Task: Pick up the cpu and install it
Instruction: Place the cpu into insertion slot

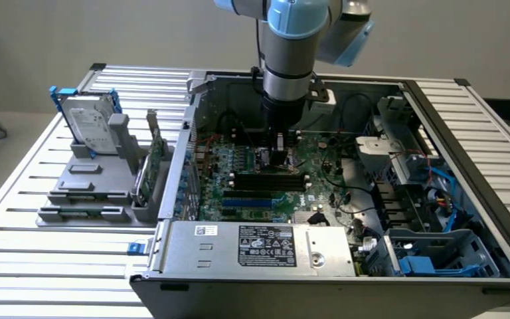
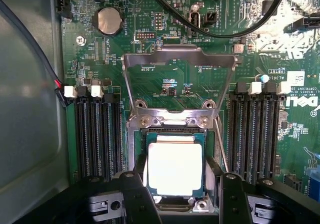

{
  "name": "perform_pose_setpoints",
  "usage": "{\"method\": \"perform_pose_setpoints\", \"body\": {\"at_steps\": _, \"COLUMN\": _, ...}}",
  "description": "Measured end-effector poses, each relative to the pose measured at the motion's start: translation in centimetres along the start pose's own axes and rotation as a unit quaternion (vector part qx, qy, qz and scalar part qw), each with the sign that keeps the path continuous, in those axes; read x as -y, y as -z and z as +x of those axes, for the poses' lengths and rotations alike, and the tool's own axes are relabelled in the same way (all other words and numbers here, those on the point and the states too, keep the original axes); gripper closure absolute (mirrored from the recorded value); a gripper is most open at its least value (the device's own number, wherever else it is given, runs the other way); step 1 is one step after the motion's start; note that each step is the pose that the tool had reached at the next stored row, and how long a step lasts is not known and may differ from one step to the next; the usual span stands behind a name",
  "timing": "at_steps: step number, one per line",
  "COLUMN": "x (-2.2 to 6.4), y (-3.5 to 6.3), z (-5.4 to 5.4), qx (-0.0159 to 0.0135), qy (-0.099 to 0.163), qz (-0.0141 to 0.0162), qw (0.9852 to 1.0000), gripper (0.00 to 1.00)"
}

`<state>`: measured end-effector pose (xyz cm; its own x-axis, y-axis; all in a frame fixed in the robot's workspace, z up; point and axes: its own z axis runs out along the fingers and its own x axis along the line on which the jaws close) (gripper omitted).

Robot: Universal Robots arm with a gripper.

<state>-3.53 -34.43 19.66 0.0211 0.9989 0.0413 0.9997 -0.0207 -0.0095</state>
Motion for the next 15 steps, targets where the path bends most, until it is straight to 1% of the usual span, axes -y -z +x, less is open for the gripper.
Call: {"method": "perform_pose_setpoints", "body": {"at_steps": 15, "x": -0.01, "y": -0.1, "z": 0.1, "qx": 0.0001, "qy": 0.0, "qz": -0.0001, "qw": 1.0, "gripper": 0.46}}
